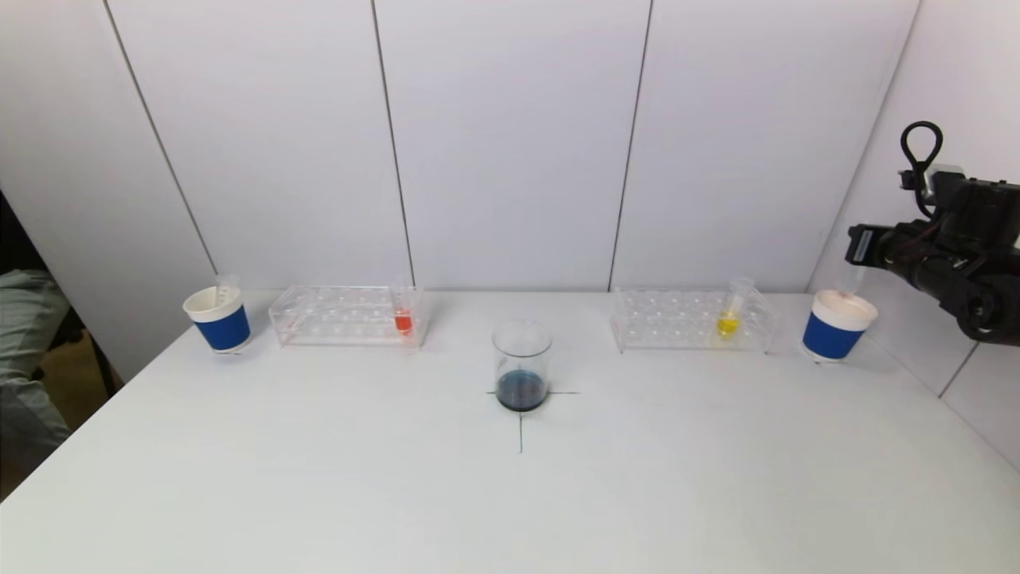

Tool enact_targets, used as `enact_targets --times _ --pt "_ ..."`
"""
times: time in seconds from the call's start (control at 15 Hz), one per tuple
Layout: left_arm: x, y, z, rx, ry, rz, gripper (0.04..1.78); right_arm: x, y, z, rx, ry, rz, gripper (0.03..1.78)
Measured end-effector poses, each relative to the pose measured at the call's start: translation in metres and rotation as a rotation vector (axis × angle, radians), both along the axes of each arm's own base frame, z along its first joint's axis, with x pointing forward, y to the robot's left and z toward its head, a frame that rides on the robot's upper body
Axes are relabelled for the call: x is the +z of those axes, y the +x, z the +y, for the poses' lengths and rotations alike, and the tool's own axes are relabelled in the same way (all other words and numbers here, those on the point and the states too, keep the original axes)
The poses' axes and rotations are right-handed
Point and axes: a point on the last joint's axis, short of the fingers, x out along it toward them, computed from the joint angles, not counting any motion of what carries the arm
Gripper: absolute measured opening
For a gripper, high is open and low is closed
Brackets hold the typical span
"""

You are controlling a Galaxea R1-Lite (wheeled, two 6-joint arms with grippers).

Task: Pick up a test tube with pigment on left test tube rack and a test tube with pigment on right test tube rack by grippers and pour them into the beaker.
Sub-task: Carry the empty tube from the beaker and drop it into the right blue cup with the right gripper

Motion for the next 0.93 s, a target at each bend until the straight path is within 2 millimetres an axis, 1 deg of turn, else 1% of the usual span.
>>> enact_targets --times 0.6,0.93 --pt "0.000 0.000 0.000 0.000 0.000 0.000 1.76 -0.027 -0.006 -0.004 0.000 0.008 0.022 0.45" --pt "0.000 0.000 0.000 0.001 0.000 0.000 1.76 -0.032 -0.008 -0.004 -0.004 0.013 0.039 0.45"
